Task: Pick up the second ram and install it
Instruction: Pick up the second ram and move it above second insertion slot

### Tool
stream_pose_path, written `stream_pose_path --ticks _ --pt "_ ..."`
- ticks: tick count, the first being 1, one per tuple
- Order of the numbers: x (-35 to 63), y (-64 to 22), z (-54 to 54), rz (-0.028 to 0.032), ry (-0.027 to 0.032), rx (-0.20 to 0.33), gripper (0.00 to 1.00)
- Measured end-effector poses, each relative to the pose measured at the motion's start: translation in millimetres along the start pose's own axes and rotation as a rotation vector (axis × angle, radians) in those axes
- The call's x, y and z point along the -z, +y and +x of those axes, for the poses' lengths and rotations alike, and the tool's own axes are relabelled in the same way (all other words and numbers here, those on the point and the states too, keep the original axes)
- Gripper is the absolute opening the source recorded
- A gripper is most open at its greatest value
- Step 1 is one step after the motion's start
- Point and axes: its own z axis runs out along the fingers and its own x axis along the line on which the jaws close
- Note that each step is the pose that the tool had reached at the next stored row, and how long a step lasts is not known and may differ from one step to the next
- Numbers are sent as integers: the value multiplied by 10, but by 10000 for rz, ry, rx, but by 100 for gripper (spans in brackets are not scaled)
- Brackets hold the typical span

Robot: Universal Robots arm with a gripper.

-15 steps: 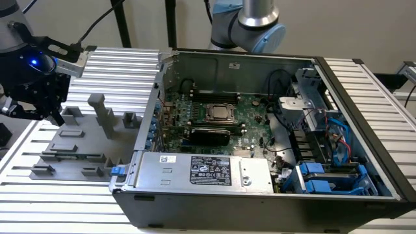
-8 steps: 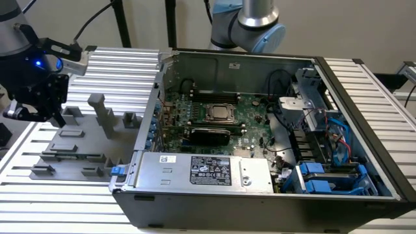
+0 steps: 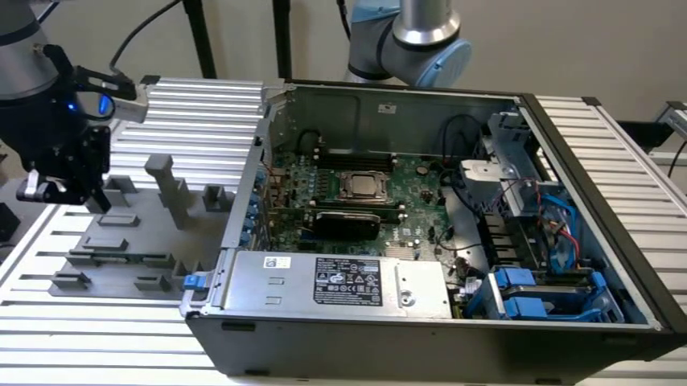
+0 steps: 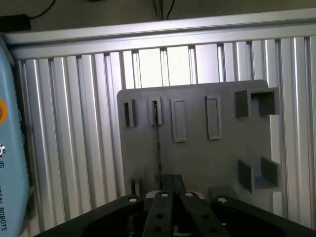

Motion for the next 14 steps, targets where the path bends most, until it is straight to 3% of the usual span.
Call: stream_pose_path --ticks 6,14 --pt "-45 0 4 10 13 895 11" --pt "-82 1 26 18 13 1004 11"
